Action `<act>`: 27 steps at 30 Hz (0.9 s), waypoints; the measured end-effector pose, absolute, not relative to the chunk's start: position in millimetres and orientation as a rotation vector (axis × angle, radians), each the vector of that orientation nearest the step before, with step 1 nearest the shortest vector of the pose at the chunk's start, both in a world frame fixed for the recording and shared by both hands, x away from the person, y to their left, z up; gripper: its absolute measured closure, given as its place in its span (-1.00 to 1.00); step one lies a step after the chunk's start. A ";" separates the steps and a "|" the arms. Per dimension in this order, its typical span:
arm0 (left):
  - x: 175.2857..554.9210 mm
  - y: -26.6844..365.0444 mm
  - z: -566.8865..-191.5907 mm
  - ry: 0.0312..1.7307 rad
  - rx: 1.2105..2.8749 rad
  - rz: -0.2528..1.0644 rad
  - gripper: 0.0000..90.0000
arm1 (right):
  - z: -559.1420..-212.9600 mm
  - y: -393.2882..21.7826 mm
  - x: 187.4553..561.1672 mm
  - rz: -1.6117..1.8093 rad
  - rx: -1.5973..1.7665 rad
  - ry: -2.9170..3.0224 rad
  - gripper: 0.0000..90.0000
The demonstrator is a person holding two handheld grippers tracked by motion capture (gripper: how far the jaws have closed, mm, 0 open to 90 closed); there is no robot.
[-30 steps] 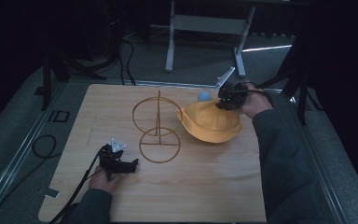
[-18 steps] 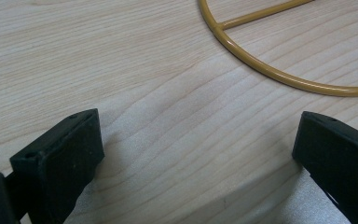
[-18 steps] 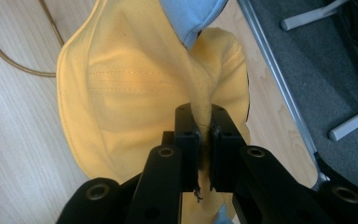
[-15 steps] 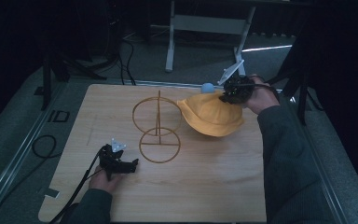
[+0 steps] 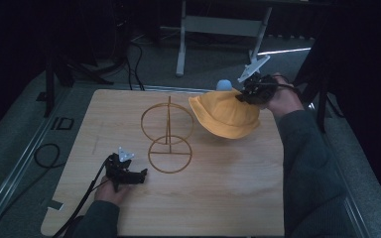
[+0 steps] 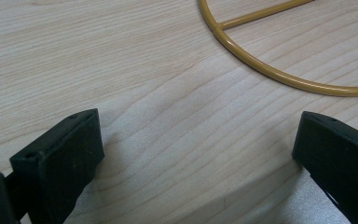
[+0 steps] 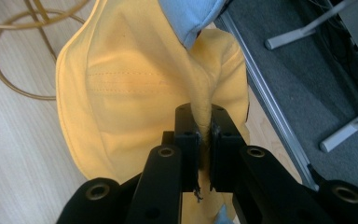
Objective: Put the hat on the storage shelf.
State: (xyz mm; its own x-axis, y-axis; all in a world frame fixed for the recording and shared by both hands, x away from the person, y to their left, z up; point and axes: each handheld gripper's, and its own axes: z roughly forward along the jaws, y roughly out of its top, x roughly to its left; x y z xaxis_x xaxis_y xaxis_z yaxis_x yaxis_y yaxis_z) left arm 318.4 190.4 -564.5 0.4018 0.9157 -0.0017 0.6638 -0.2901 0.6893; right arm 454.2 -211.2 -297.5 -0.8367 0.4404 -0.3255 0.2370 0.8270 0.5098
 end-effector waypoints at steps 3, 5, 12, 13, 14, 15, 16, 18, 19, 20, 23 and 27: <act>318.4 190.4 -564.5 1.340 2.053 0.534 -0.96 | -293.3 -210.4 452.3 0.653 0.493 2.566 0.87; 318.4 190.4 -564.5 1.341 2.052 0.534 -0.96 | -289.7 -210.1 451.3 0.663 0.489 2.561 0.87; 318.4 190.7 -564.4 1.339 2.058 0.534 -0.96 | -281.5 -208.5 448.6 0.685 0.470 2.553 0.87; 318.4 190.7 -564.4 1.339 2.057 0.533 -0.96 | -280.2 -208.2 448.1 0.687 0.471 2.553 0.87; 318.4 190.7 -564.4 1.339 2.057 0.534 -0.96 | -279.2 -208.0 447.9 0.697 0.466 2.550 0.87; 318.4 190.7 -564.4 1.339 2.057 0.534 -0.96 | -277.4 -207.8 447.2 0.706 0.466 2.549 0.87; 318.4 190.7 -564.4 1.339 2.057 0.534 -0.96 | -276.3 -207.6 446.8 0.711 0.462 2.547 0.87; 318.4 190.7 -564.4 1.339 2.057 0.534 -0.96 | -273.3 -207.2 445.8 0.728 0.456 2.542 0.87; 318.4 190.5 -564.5 1.341 2.054 0.534 -0.96 | -271.8 -206.8 445.3 0.732 0.452 2.539 0.87; 318.4 190.5 -564.5 1.340 2.054 0.534 -0.96 | -270.2 -206.3 444.6 0.735 0.450 2.537 0.87; 318.4 190.6 -564.5 1.340 2.054 0.534 -0.96 | -265.9 -204.5 442.4 0.750 0.437 2.533 0.87; 318.4 190.5 -564.5 1.340 2.054 0.534 -0.96 | -260.1 -201.1 439.2 0.775 0.412 2.529 0.87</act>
